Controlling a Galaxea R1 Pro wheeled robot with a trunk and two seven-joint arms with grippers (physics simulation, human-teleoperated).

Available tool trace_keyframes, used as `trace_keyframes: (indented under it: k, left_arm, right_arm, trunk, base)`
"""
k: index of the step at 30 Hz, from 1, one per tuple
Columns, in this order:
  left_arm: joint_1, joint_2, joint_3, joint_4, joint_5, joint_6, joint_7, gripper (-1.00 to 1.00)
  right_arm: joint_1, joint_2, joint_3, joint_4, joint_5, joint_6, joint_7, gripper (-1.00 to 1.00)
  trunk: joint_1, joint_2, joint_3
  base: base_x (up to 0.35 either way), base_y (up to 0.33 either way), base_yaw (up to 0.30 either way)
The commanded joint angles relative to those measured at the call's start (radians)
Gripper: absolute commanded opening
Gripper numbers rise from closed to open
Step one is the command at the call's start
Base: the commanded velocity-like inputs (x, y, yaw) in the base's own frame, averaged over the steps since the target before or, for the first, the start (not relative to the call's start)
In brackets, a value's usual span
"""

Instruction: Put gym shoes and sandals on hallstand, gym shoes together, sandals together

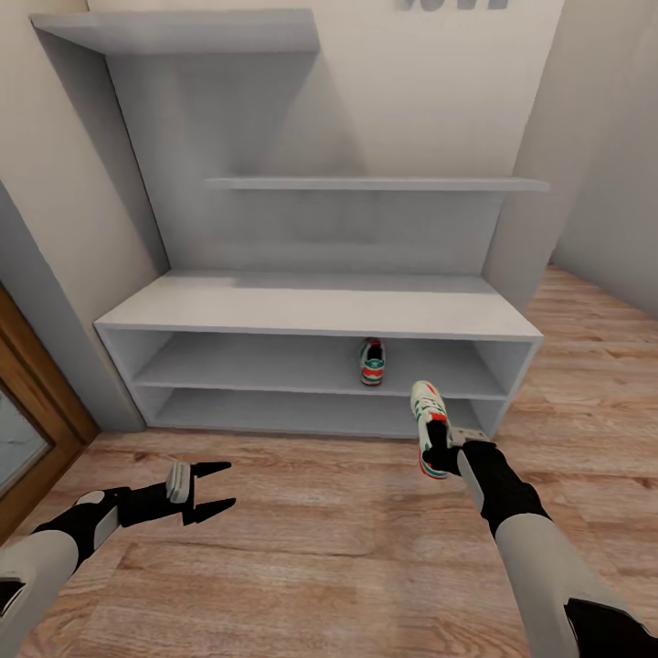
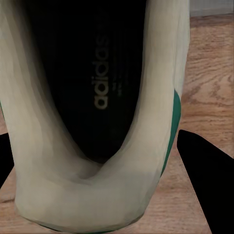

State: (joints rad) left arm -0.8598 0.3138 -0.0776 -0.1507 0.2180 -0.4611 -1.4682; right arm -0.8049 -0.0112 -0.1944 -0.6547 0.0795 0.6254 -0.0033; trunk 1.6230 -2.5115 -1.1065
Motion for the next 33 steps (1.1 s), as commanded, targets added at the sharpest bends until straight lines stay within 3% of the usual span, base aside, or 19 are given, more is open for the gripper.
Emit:
trace_keyframes:
  k: [1, 8, 33]
  left_arm:
    - [-0.001, 0.0, -0.008, 0.0, 0.009, -0.007, -0.001, 1.0]
    - [-0.001, -0.001, -0.007, 0.0, 0.009, -0.007, -0.001, 1.0]
    - [-0.001, -0.001, -0.008, 0.0, 0.009, -0.007, -0.001, 1.0]
  right_arm:
    - [0.0, 0.0, -0.002, -0.001, 0.008, 0.005, 0.002, -1.0]
    - [0.0, 0.0, -0.001, -0.001, 0.008, 0.005, 0.002, -1.0]
    - [0.0, 0.0, 0.0, -0.001, 0.008, 0.004, 0.002, -1.0]
  trunk:
    - [0.0, 0.0, -0.001]
    - [0.0, 0.0, -0.001]
    - [0.0, 0.0, -0.001]
  base:
    - [0.094, -0.065, 0.038]
    - [0.053, -0.013, 0.008]
    - [0.251, 0.011, 0.0]
